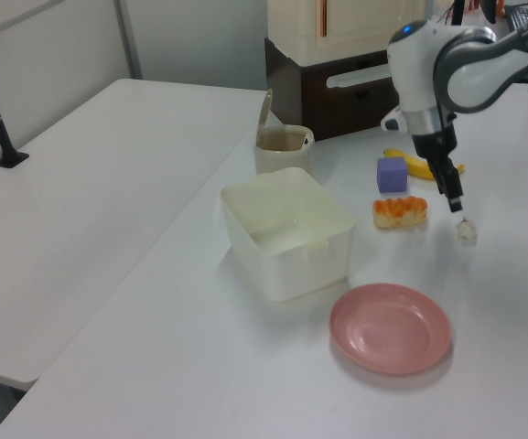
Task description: Grab it up and put it in the trash
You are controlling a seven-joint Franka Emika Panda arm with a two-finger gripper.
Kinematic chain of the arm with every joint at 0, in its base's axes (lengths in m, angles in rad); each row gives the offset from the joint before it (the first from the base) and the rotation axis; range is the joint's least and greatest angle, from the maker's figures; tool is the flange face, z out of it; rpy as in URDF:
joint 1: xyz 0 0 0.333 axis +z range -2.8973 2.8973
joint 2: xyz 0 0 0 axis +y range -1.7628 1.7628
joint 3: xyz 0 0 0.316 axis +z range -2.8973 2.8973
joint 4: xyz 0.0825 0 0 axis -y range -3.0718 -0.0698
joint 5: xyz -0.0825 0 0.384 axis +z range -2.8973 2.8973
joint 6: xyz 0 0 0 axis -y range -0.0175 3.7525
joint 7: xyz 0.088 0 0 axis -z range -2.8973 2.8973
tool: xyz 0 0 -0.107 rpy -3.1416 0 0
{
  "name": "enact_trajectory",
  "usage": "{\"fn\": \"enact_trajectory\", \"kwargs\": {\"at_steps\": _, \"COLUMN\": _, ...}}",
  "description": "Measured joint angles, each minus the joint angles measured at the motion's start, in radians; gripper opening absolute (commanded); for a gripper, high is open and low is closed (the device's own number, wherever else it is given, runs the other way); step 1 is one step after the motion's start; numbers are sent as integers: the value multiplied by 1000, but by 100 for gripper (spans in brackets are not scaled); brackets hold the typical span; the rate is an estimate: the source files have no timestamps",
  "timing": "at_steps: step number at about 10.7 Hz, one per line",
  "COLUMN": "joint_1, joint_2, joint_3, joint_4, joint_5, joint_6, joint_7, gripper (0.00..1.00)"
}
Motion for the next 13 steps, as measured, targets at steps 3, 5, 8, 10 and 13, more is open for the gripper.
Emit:
{"fn": "enact_trajectory", "kwargs": {"at_steps": 3, "joint_1": 16, "joint_2": -27, "joint_3": 0, "joint_4": -125, "joint_5": 0, "joint_6": 115, "joint_7": -8, "gripper": 85}}
{"fn": "enact_trajectory", "kwargs": {"at_steps": 5, "joint_1": 24, "joint_2": -40, "joint_3": 1, "joint_4": -180, "joint_5": -2, "joint_6": 157, "joint_7": -9, "gripper": 64}}
{"fn": "enact_trajectory", "kwargs": {"at_steps": 8, "joint_1": 24, "joint_2": -37, "joint_3": 1, "joint_4": -220, "joint_5": -23, "joint_6": 185, "joint_7": -10, "gripper": 1}}
{"fn": "enact_trajectory", "kwargs": {"at_steps": 10, "joint_1": 24, "joint_2": -28, "joint_3": 1, "joint_4": -220, "joint_5": -28, "joint_6": 193, "joint_7": -10, "gripper": 0}}
{"fn": "enact_trajectory", "kwargs": {"at_steps": 13, "joint_1": 23, "joint_2": -31, "joint_3": 1, "joint_4": -181, "joint_5": -28, "joint_6": 189, "joint_7": -9, "gripper": 0}}
